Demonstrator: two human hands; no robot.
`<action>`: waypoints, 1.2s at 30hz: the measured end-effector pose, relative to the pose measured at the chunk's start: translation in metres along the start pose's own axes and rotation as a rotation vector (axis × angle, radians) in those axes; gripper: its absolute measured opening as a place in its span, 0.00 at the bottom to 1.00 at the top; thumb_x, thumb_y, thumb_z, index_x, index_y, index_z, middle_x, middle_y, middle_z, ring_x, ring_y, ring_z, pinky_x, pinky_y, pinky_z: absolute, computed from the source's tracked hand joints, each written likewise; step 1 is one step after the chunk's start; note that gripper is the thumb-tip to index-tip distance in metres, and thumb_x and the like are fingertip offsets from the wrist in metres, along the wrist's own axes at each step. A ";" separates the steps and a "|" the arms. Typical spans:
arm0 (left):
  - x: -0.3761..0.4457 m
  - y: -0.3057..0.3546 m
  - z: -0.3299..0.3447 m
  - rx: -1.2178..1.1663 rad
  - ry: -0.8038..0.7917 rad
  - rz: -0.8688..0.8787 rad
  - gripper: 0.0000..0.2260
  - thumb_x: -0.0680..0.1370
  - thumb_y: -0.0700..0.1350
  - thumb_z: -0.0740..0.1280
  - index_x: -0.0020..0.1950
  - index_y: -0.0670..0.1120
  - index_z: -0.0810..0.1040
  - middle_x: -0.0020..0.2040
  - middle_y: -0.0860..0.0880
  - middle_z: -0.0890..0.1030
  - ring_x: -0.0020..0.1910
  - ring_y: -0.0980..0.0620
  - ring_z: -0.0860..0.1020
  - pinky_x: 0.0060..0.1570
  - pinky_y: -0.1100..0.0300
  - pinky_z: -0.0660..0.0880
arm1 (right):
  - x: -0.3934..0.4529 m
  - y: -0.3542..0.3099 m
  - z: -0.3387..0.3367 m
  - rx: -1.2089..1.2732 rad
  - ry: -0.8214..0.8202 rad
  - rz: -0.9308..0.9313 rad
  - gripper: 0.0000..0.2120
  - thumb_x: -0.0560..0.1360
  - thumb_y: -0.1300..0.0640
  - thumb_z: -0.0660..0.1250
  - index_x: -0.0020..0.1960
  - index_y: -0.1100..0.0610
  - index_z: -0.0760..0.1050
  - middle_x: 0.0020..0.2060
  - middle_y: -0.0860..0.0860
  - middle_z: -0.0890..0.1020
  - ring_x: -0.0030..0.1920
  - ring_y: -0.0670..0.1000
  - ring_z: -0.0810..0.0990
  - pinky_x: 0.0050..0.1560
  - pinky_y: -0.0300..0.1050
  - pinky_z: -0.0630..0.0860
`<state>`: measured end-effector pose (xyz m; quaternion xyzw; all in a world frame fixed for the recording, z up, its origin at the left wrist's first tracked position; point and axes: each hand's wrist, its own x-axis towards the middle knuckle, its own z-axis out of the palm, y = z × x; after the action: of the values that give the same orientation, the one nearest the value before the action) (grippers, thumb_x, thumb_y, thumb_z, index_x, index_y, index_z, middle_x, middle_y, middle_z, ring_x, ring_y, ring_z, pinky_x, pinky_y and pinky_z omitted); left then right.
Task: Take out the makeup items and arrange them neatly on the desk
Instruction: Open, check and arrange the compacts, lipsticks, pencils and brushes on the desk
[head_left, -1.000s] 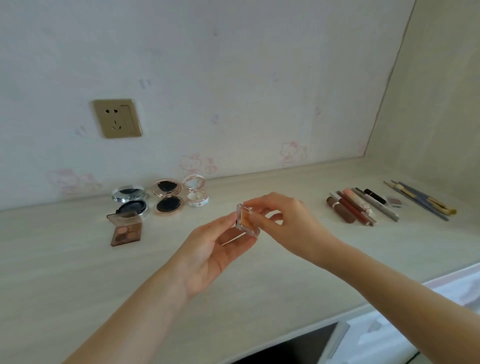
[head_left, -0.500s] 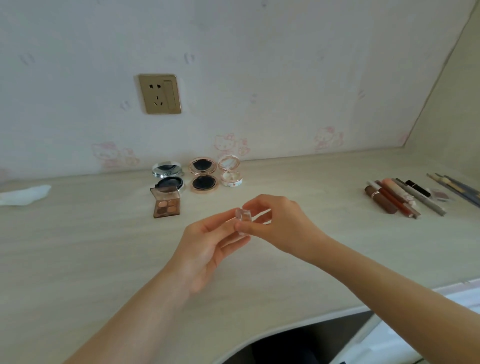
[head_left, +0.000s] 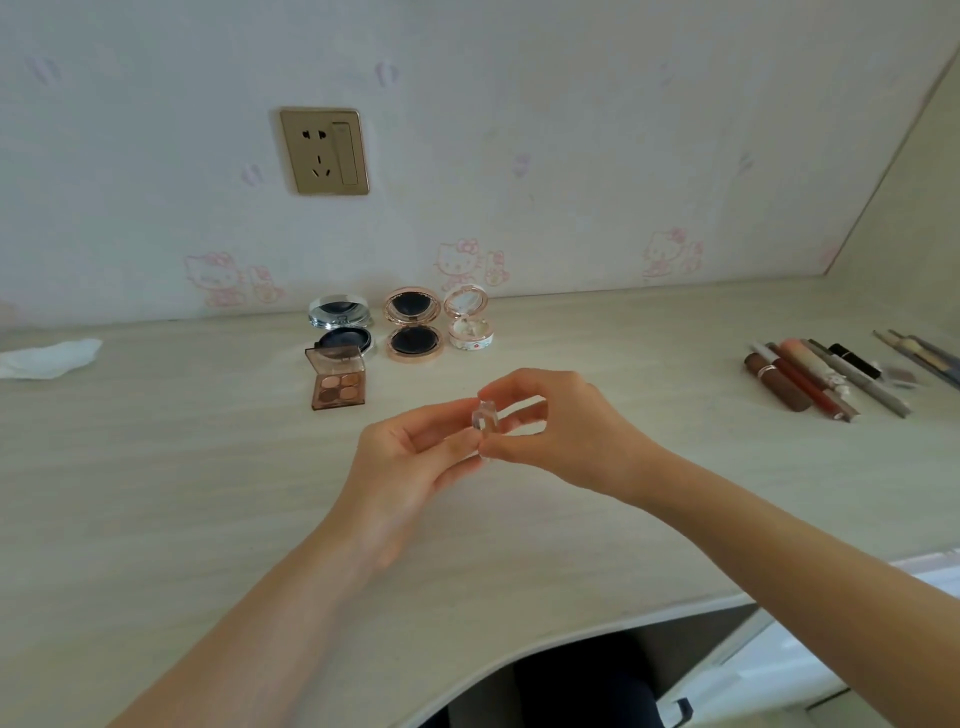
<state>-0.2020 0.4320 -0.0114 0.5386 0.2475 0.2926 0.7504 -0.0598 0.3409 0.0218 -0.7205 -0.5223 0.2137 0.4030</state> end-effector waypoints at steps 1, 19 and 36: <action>0.000 0.001 0.000 -0.046 0.006 -0.019 0.13 0.72 0.34 0.69 0.56 0.40 0.80 0.52 0.42 0.84 0.53 0.44 0.82 0.52 0.54 0.80 | 0.000 0.000 0.000 0.027 0.006 -0.010 0.19 0.68 0.54 0.76 0.58 0.50 0.77 0.50 0.41 0.81 0.49 0.40 0.81 0.50 0.42 0.81; 0.009 0.006 -0.013 -0.207 -0.033 -0.281 0.19 0.66 0.42 0.72 0.54 0.34 0.80 0.52 0.39 0.82 0.45 0.45 0.83 0.47 0.56 0.81 | 0.000 -0.008 0.007 -0.068 -0.063 -0.187 0.20 0.69 0.57 0.75 0.60 0.52 0.78 0.53 0.45 0.79 0.55 0.41 0.78 0.56 0.41 0.78; 0.010 0.009 -0.015 -0.340 -0.011 -0.177 0.16 0.70 0.39 0.67 0.56 0.34 0.78 0.54 0.35 0.81 0.50 0.41 0.82 0.51 0.53 0.80 | 0.006 -0.001 -0.004 0.285 -0.046 -0.101 0.17 0.71 0.64 0.73 0.59 0.55 0.78 0.54 0.46 0.83 0.57 0.41 0.80 0.58 0.39 0.76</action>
<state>-0.2069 0.4517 -0.0075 0.3818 0.2366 0.2603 0.8547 -0.0549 0.3454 0.0259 -0.6237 -0.5315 0.2816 0.4993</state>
